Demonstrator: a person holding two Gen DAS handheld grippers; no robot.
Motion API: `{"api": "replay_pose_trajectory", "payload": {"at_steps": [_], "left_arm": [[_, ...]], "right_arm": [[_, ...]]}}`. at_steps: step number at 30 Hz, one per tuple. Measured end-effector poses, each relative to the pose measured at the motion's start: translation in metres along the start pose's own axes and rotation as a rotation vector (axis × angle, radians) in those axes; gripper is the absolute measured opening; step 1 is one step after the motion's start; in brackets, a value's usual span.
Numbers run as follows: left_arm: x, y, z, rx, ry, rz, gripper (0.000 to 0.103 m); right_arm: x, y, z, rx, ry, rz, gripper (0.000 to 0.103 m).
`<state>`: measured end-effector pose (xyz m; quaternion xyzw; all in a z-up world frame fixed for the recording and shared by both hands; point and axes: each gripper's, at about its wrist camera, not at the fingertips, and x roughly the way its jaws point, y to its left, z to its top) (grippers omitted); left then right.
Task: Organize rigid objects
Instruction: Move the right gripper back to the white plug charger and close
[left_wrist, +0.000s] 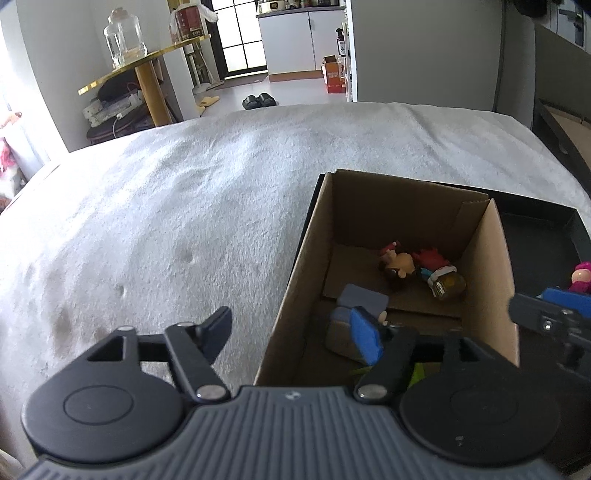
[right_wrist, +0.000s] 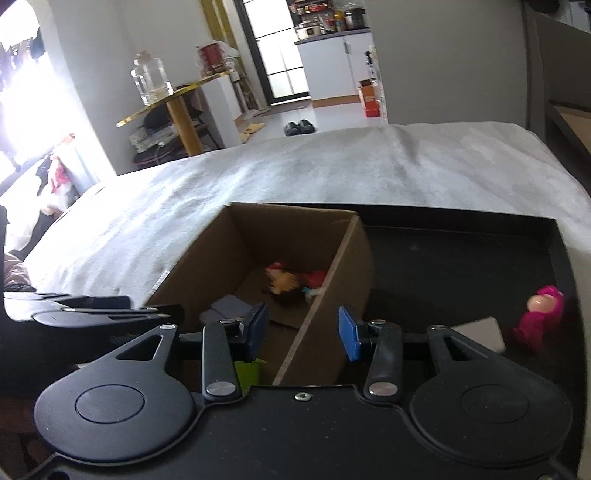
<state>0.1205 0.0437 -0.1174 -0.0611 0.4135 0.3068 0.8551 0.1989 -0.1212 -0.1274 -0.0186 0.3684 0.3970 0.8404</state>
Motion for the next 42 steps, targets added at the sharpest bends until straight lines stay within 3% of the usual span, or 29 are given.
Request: {"api": "replay_pose_trajectory", "payload": {"at_steps": [10,21,31,33,37,42], "left_arm": [[-0.001,-0.009,0.002,0.039,0.0,0.029,0.078],[-0.002,-0.016,0.004,0.072,0.005,0.064,0.079],[0.004,-0.028,0.006,0.107,0.011,0.102,0.079],[0.005,-0.029,0.006,0.109,0.019,0.107,0.079],[0.008,-0.032,0.005,0.12,0.029,0.11,0.079],[0.011,-0.037,0.004,0.135,0.041,0.112,0.079]], "right_arm": [[-0.005,-0.035,-0.01,0.042,0.011,-0.075,0.044],[-0.005,-0.062,-0.021,0.055,0.005,-0.134,0.069],[0.01,-0.092,-0.033,0.075,0.025,-0.201,0.077],[0.013,-0.096,-0.034,0.072,0.022,-0.217,0.085],[0.021,-0.097,-0.035,0.014,0.038,-0.247,0.089],[0.029,-0.101,-0.033,0.01,0.045,-0.242,0.093]]}}
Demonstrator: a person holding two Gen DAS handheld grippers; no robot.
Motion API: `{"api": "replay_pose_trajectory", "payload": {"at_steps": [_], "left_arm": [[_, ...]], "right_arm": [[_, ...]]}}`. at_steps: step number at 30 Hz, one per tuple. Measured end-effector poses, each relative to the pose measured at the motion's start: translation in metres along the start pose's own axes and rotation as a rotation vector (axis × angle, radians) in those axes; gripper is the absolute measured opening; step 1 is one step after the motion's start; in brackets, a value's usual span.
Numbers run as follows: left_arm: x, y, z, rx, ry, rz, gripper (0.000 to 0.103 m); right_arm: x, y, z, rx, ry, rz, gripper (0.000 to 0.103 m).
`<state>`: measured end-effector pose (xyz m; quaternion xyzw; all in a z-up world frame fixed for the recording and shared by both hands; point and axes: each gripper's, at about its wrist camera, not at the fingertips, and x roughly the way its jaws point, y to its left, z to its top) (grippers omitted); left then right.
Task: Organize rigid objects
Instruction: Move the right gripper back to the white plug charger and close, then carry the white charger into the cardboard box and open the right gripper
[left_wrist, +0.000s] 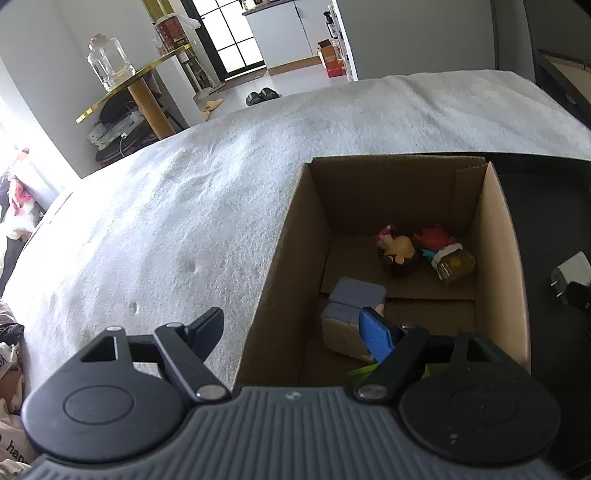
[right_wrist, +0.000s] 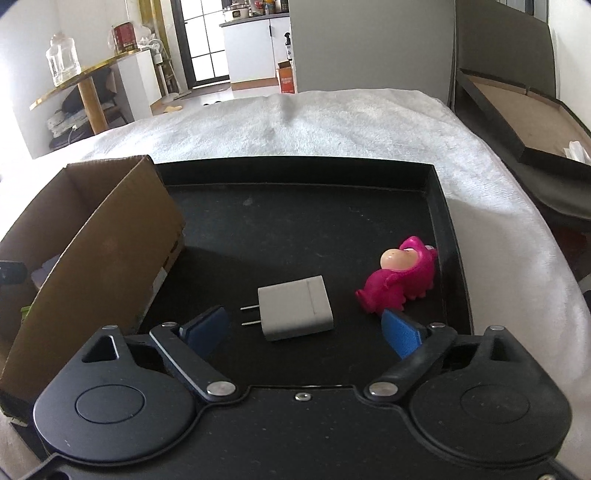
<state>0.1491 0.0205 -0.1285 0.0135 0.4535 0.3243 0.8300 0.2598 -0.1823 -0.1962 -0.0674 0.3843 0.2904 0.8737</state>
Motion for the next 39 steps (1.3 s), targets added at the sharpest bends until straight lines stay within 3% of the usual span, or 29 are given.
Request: {"api": "replay_pose_trajectory", "payload": {"at_steps": [12,13,15,17,27,39], "left_arm": [[0.002,-0.005,0.001,0.01,0.012,0.004,0.079],[0.002,-0.005,0.001,0.01,0.012,0.005,0.079],[0.001,-0.005,0.001,0.008,0.013,0.008,0.079],[0.001,-0.005,0.001,0.009,0.011,0.01,0.079],[0.0,-0.002,0.0,-0.003,0.008,-0.001,0.079],[0.0,0.01,-0.001,-0.035,-0.004,-0.024,0.079]], "right_arm": [[0.019,0.006,0.004,-0.01,0.017,0.03,0.091],[0.021,0.007,0.003,-0.016,0.021,0.029,0.089],[0.024,0.008,0.002,-0.033,0.039,0.034,0.064],[0.023,0.01,0.0,-0.051,0.036,0.028,0.061],[0.001,0.007,-0.003,-0.026,0.011,0.03,0.06],[-0.019,0.019,0.016,-0.007,-0.095,0.066,0.06]]}}
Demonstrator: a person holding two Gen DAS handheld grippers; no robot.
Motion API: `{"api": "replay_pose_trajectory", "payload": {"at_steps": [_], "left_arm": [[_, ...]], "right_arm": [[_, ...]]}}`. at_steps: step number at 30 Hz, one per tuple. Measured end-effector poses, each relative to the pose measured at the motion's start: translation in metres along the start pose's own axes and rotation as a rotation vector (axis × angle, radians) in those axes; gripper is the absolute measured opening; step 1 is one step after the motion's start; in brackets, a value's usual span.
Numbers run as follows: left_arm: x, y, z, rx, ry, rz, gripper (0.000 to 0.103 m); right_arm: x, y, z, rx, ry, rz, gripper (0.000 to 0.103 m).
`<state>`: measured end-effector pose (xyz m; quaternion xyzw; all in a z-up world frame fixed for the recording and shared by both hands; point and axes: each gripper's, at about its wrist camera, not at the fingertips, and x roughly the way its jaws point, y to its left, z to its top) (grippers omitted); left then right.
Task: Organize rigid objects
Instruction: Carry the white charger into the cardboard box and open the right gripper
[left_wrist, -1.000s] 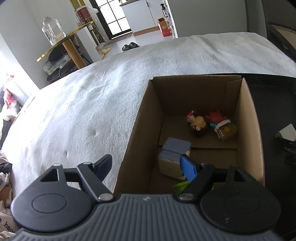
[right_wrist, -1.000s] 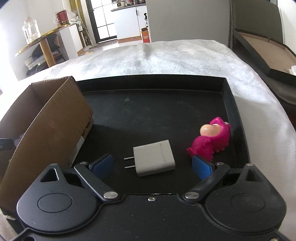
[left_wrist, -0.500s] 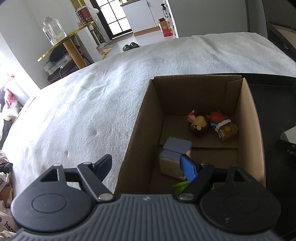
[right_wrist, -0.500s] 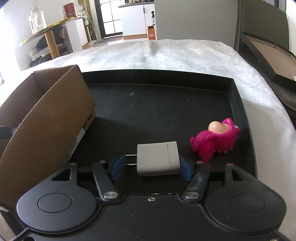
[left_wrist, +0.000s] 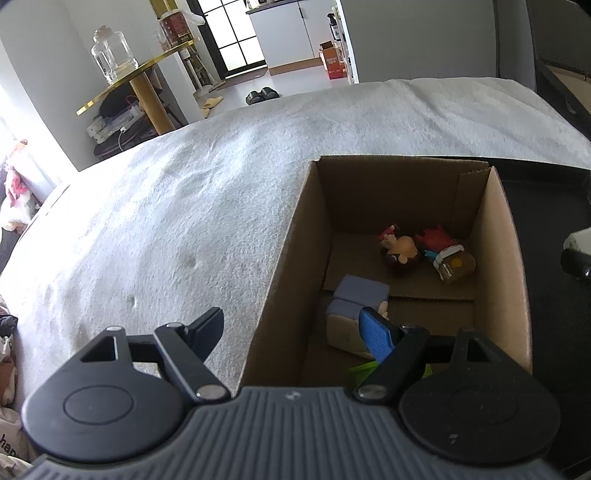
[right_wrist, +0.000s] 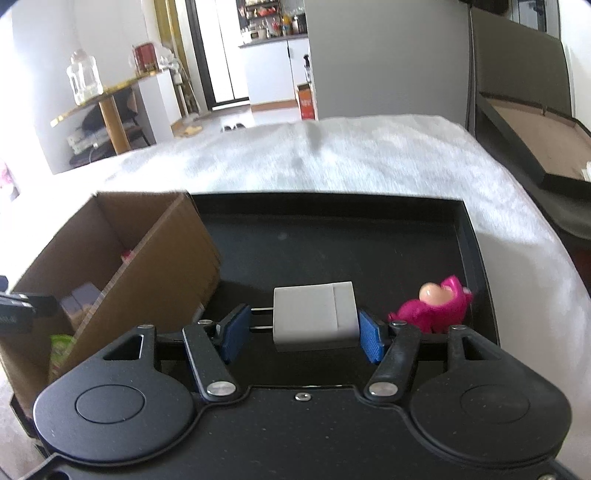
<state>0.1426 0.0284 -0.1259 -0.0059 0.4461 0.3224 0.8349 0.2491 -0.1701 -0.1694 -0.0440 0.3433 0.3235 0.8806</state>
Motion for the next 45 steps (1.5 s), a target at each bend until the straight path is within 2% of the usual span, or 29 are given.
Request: {"api": "replay_pose_trajectory", "payload": {"at_steps": [19,32,34,45], "left_arm": [[0.0,0.023,-0.007,-0.061,-0.009,-0.044,0.079],[-0.004,0.038,-0.013,-0.109,-0.054,-0.122,0.075],[-0.003,0.039,-0.014,-0.11,-0.062,-0.136,0.072],[0.009,0.052,-0.019,-0.147,-0.045,-0.215,0.028]], "right_arm": [[-0.023,0.02,0.024,0.031,-0.166,0.096,0.06],[-0.023,0.06,0.035,-0.059,-0.153,0.168,0.06],[-0.021,0.067,0.037,-0.069,-0.145,0.174,0.06],[-0.008,0.105,0.036,-0.151,-0.087,0.179,0.06]]}}
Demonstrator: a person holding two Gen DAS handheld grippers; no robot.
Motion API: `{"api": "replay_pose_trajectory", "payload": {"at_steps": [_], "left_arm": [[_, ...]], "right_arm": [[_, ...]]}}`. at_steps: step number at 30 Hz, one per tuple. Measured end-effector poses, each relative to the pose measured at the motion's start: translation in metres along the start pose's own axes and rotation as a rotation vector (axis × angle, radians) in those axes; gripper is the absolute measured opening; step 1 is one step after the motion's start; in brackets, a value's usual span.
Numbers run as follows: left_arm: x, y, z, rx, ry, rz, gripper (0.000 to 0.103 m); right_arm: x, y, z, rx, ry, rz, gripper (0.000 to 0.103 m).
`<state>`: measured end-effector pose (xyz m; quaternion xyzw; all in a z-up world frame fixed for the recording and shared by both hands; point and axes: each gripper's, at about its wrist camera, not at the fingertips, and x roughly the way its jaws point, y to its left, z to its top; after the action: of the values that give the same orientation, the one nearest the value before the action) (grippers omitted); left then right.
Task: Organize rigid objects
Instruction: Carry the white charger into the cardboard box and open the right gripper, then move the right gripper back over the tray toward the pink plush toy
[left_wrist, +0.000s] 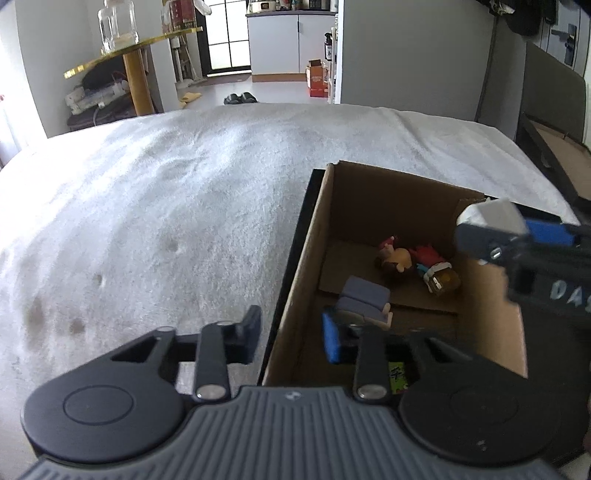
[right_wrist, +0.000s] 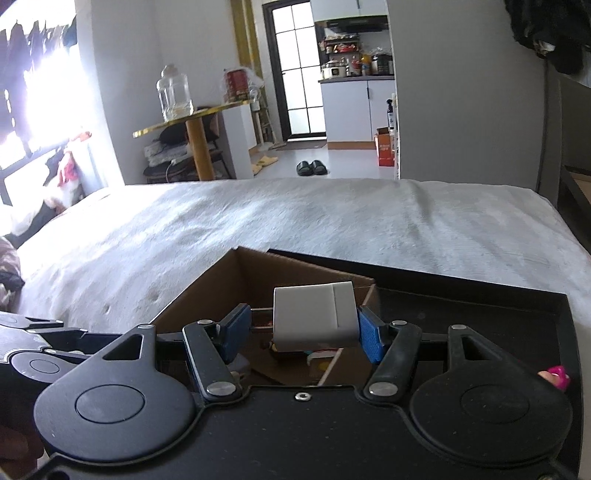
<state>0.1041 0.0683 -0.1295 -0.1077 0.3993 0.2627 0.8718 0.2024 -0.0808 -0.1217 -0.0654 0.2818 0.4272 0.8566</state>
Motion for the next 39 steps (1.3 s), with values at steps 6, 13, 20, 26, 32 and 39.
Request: {"api": "replay_pose_trajectory", "payload": {"at_steps": [6,13,20,26,32,39], "left_arm": [[0.004,0.008,-0.001,-0.027,0.003,-0.036,0.018],[0.004,0.014,-0.003,-0.049,0.002,-0.052,0.018],[0.003,0.016,-0.003,-0.056,0.004,-0.057,0.018],[0.003,0.016,-0.003,-0.056,0.003,-0.053,0.018],[0.002,0.009,-0.001,-0.038,-0.006,-0.035,0.018],[-0.001,0.002,0.001,-0.019,-0.013,-0.01,0.017]], "right_arm": [[0.015,0.019,-0.002,-0.071,0.078,-0.015,0.061],[0.027,0.03,-0.003,-0.113,0.143,-0.068,0.061],[0.036,0.038,-0.005,-0.139,0.176,-0.095,0.061],[0.037,0.04,-0.004,-0.14,0.179,-0.099,0.066],[0.024,0.029,-0.002,-0.086,0.143,-0.074,0.067],[0.006,0.014,0.004,-0.012,0.088,-0.053,0.067]]}}
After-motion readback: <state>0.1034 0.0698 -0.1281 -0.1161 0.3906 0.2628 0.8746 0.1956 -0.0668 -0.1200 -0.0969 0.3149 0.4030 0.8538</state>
